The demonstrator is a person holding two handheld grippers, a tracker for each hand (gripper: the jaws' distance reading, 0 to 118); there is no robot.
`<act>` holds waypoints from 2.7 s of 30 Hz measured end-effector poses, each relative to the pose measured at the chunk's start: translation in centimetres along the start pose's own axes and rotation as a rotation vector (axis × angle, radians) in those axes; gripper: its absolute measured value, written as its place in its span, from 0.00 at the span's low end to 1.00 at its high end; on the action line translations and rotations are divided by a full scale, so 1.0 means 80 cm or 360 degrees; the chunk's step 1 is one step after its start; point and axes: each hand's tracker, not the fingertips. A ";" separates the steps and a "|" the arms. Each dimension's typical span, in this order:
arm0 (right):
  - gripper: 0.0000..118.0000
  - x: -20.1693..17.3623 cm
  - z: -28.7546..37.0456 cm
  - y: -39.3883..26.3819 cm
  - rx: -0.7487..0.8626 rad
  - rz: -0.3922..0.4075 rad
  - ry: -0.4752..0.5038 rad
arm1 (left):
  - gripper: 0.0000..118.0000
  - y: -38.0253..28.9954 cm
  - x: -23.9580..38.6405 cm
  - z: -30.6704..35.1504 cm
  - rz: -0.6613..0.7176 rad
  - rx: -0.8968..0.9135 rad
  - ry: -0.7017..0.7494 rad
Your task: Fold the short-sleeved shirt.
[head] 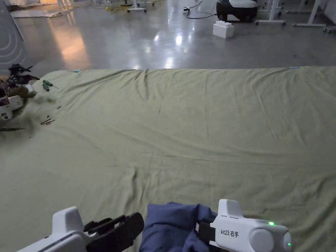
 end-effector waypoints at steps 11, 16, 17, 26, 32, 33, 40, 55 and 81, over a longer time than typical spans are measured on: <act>0.00 0.023 0.007 -0.031 0.0140 -0.0034 0.0085 | 0.84 0.000 -0.075 -0.101 0.0381 -0.0354 -0.0376; 0.00 0.027 0.006 -0.032 0.0147 -0.0040 0.0104 | 0.84 0.009 -0.102 -0.185 0.0533 -0.0640 -0.0549; 0.00 0.030 0.006 -0.033 0.0151 -0.0053 0.0117 | 0.84 0.007 -0.105 -0.200 0.0560 -0.0698 -0.0483; 0.00 0.047 0.009 -0.037 0.0167 -0.0214 0.0219 | 0.38 -0.016 -0.057 -0.254 0.0331 -0.0823 -0.0338; 0.00 0.045 0.034 -0.031 0.0178 -0.0177 0.0374 | 0.37 -0.001 -0.052 -0.238 0.0333 -0.0798 -0.0230; 0.00 0.044 0.044 -0.033 0.0217 -0.0164 0.0436 | 0.37 0.003 -0.058 -0.230 0.0339 -0.0783 -0.0248; 0.00 0.041 0.101 -0.076 0.0263 -0.0178 0.0521 | 0.36 0.126 -0.169 -0.078 0.0334 -0.0499 -0.0062; 0.00 0.033 0.110 -0.060 0.0293 -0.0150 0.0317 | 0.73 0.192 -0.317 -0.044 0.0163 -0.0552 0.1045; 0.00 -0.026 0.422 -0.056 0.1489 0.0450 -0.0337 | 0.02 0.036 0.215 0.123 -0.1104 0.0822 0.0706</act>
